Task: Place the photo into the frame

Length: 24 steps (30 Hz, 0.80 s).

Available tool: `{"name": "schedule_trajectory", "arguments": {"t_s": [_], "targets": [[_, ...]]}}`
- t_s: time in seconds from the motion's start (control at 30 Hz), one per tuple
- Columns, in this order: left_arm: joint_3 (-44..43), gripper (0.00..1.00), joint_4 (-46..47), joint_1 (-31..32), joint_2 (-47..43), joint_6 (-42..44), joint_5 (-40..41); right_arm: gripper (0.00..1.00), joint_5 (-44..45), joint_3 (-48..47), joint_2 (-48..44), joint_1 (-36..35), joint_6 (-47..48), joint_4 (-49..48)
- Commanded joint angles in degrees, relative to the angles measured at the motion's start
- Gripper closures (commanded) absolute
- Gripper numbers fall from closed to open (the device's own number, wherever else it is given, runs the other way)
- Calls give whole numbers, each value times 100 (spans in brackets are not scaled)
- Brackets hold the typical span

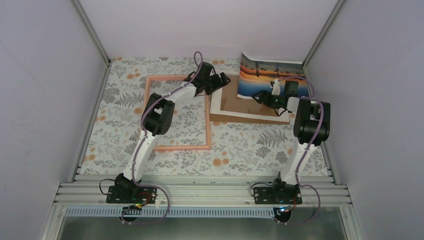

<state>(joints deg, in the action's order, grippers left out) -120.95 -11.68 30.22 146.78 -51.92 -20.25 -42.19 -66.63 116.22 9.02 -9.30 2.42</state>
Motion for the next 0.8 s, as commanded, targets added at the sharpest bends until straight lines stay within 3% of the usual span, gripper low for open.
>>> {"name": "schedule_trajectory", "arguments": {"t_s": [0.0,0.37,0.53,0.77], "targets": [[164,2,211,11,410,-114,-347,20,394,63,543,-50,-62,792],[1230,16,2164,53,-161,-73,-1005,24,388,-41,651,-83,-45,950],[816,10,1118,-58,-161,174,-123,23,426,-16,614,-85,-62,945],[-630,5,-476,-155,582,399,663,22,458,-16,591,-135,-59,1045]]}}
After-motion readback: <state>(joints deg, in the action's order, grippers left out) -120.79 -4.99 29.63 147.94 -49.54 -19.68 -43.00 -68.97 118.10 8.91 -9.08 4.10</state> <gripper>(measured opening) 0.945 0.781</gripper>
